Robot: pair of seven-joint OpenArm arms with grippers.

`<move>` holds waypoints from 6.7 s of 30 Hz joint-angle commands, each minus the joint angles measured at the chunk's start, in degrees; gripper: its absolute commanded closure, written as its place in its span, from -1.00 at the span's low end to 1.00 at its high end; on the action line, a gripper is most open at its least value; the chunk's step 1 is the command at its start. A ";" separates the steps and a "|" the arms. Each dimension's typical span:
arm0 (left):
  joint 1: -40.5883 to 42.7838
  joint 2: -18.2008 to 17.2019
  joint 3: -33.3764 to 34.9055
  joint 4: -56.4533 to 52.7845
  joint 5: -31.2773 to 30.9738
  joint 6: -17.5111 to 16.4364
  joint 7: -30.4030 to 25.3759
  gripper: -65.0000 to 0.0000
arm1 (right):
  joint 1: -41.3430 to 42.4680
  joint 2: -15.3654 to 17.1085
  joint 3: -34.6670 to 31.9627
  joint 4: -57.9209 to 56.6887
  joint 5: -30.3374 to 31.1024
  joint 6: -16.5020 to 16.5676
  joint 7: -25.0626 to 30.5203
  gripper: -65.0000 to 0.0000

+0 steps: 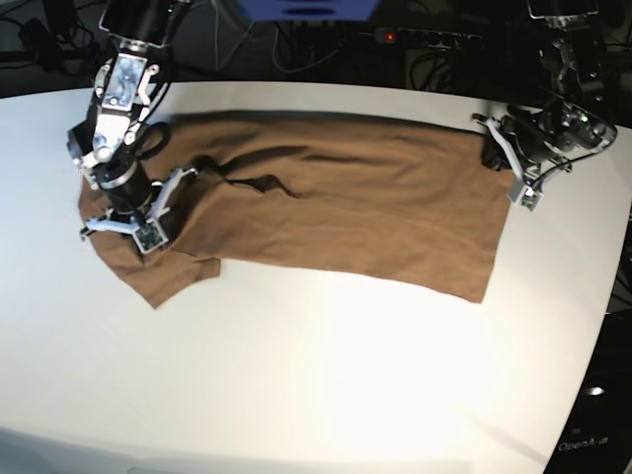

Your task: Fold the T-shirt properly

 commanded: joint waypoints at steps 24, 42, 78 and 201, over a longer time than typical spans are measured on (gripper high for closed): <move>-7.81 -0.50 -0.15 10.75 4.36 0.57 11.56 0.93 | 7.30 8.75 2.46 0.27 0.58 -0.29 -1.88 0.86; -26.71 0.90 0.56 -4.02 4.71 0.57 14.64 0.25 | 18.81 6.82 2.20 -9.31 0.58 -0.29 -19.55 0.05; -25.83 -0.85 0.12 -6.39 4.80 1.19 14.99 -0.32 | 27.52 4.01 -1.14 -29.36 0.85 -0.29 -18.85 0.07; -52.74 -6.04 0.47 -51.49 4.71 1.28 7.16 -0.99 | 31.03 7.08 1.76 -44.30 0.76 -0.29 -23.95 0.96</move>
